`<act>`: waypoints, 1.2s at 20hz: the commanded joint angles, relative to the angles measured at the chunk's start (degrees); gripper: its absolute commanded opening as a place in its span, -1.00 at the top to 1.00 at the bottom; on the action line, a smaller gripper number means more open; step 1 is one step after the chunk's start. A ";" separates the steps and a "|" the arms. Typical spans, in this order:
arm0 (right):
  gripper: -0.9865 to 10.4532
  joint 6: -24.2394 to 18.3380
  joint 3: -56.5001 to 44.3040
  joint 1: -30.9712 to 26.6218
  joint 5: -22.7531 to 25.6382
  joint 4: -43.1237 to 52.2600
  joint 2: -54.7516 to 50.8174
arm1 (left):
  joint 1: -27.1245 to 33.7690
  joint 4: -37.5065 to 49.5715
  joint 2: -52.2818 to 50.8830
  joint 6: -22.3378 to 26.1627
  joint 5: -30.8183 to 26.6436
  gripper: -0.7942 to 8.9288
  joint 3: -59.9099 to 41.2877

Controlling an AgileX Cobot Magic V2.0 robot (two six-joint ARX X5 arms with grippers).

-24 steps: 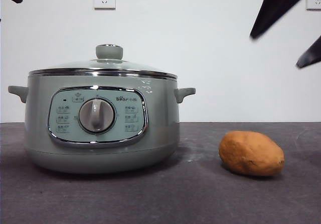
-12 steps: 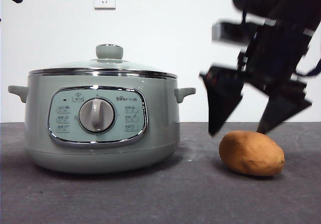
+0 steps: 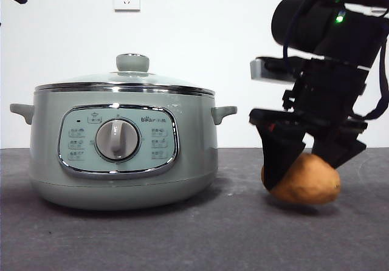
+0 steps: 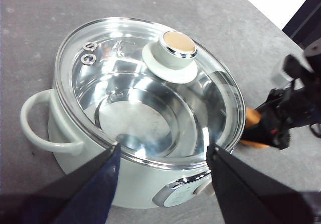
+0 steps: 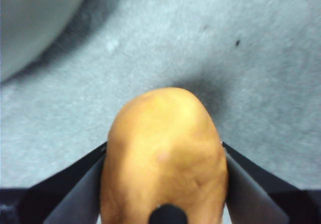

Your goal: Pick up the potato,open the lid,put the potato in the pot,close the lid

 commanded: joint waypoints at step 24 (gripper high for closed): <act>0.83 1.49 0.20 -0.02 0.00 -12.41 -14.95 | -18.21 13.29 44.70 5.25 -13.90 0.24 24.44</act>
